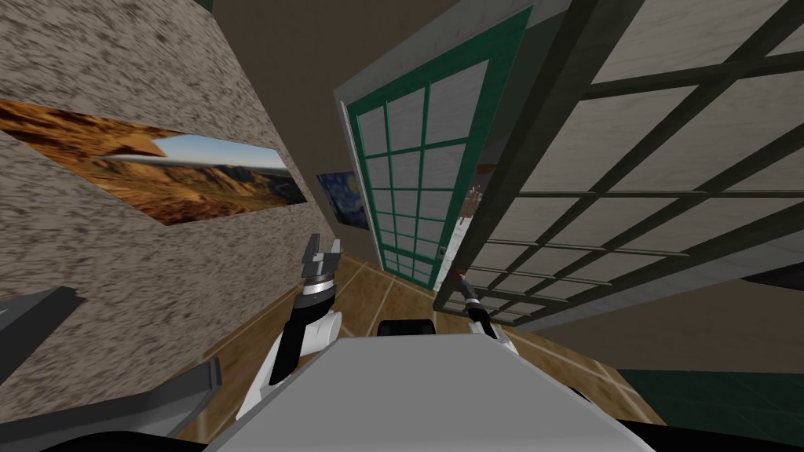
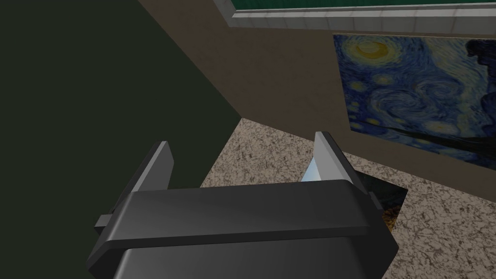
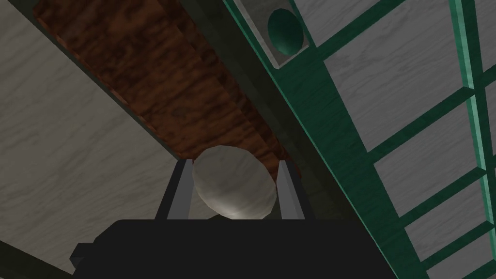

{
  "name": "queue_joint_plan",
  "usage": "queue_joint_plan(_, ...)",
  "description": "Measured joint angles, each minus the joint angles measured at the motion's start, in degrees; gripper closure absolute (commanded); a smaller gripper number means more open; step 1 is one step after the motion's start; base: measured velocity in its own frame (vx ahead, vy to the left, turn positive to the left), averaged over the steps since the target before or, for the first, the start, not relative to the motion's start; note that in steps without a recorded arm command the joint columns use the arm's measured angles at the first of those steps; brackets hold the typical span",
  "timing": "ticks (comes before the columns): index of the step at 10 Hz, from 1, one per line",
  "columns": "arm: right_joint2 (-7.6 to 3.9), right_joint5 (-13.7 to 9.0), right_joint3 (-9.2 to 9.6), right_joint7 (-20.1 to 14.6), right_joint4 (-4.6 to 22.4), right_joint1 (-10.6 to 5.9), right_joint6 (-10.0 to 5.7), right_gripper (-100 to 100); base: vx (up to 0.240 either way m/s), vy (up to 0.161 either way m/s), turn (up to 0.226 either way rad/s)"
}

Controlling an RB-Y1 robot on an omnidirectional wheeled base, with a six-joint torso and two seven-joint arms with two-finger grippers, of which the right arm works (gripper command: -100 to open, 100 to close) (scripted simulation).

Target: Pull the door open

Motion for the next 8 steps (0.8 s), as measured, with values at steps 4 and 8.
queue_joint_plan(4, -0.17, -2.51, 1.10, -5.70, -1.46, 0.83, 0.71, 100, -0.031, -0.017, 0.055)
queue_joint_plan(8, -0.70, -4.78, 1.99, -11.29, -0.34, 0.36, 0.02, 100, -0.032, -0.015, 0.057)
